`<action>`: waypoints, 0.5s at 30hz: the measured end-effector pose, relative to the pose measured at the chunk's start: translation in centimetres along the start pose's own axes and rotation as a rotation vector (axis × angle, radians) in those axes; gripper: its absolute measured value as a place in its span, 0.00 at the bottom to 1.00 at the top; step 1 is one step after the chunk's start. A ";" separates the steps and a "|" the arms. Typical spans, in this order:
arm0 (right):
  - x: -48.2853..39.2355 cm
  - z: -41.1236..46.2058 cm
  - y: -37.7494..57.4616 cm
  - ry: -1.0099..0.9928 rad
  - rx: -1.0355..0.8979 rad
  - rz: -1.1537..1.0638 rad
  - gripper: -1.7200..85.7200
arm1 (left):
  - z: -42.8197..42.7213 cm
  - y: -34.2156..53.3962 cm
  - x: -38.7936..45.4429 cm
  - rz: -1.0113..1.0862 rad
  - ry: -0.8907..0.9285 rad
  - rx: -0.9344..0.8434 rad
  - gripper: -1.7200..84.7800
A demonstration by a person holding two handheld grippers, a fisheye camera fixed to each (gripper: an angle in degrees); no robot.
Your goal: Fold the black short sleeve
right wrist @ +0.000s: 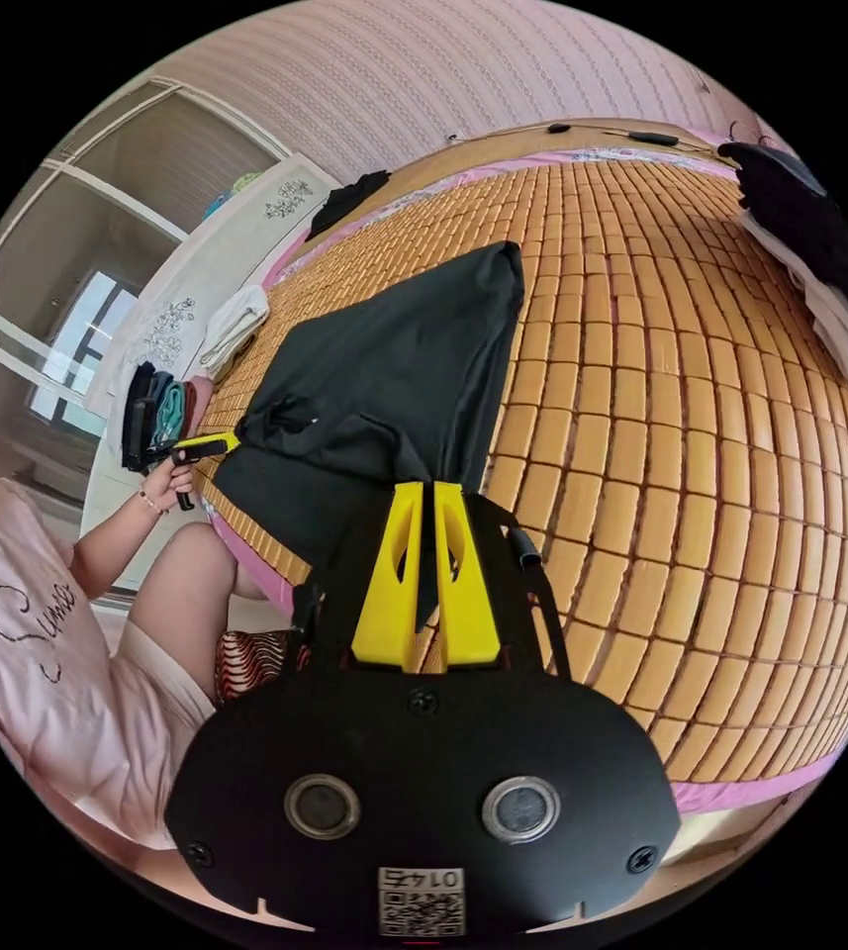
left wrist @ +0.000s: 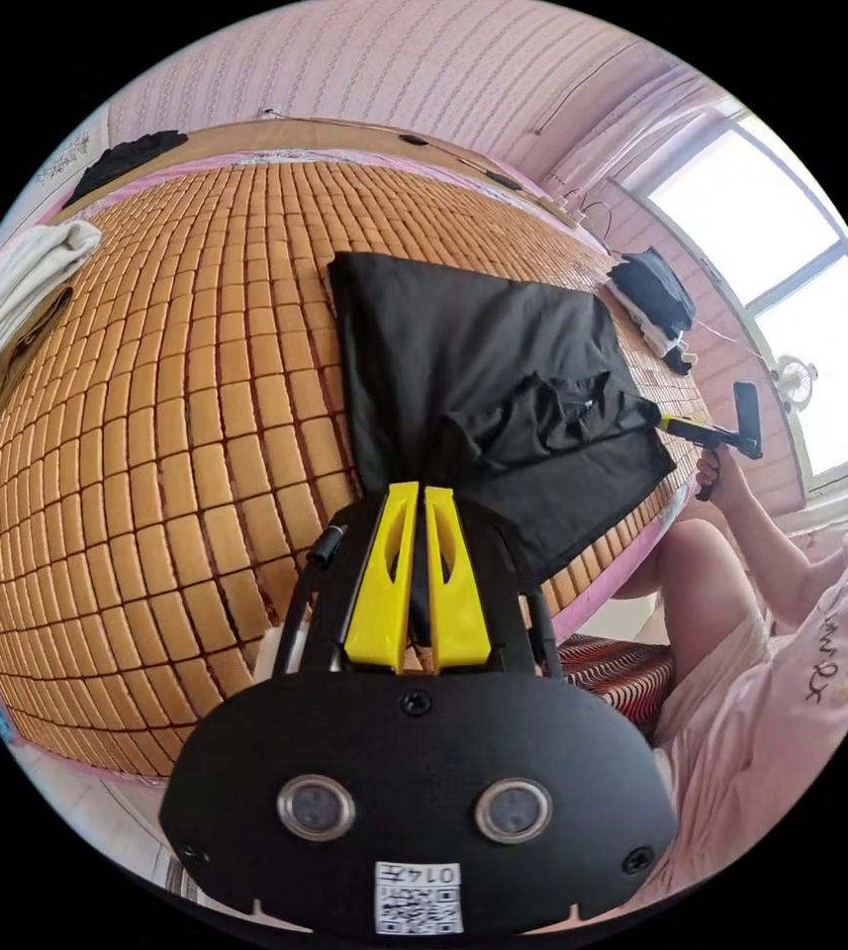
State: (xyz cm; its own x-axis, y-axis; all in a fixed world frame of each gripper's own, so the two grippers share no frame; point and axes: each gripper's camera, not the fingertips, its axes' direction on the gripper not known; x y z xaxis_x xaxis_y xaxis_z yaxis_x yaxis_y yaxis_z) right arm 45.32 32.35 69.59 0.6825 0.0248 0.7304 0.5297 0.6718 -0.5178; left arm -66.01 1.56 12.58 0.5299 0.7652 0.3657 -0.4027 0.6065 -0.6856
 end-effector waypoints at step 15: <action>-14.6 -1.2 -5.2 0.115 0.031 -0.075 0.13 | 1.0 -0.4 10.5 0.094 -0.058 0.146 0.12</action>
State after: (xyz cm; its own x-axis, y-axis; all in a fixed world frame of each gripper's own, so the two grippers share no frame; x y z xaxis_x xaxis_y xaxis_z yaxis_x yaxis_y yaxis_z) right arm 33.25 27.57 61.10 0.6959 -0.1099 0.7097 0.5666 0.6912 -0.4486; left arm -60.97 9.58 17.32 0.4429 0.8284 0.3428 -0.5544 0.5536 -0.6214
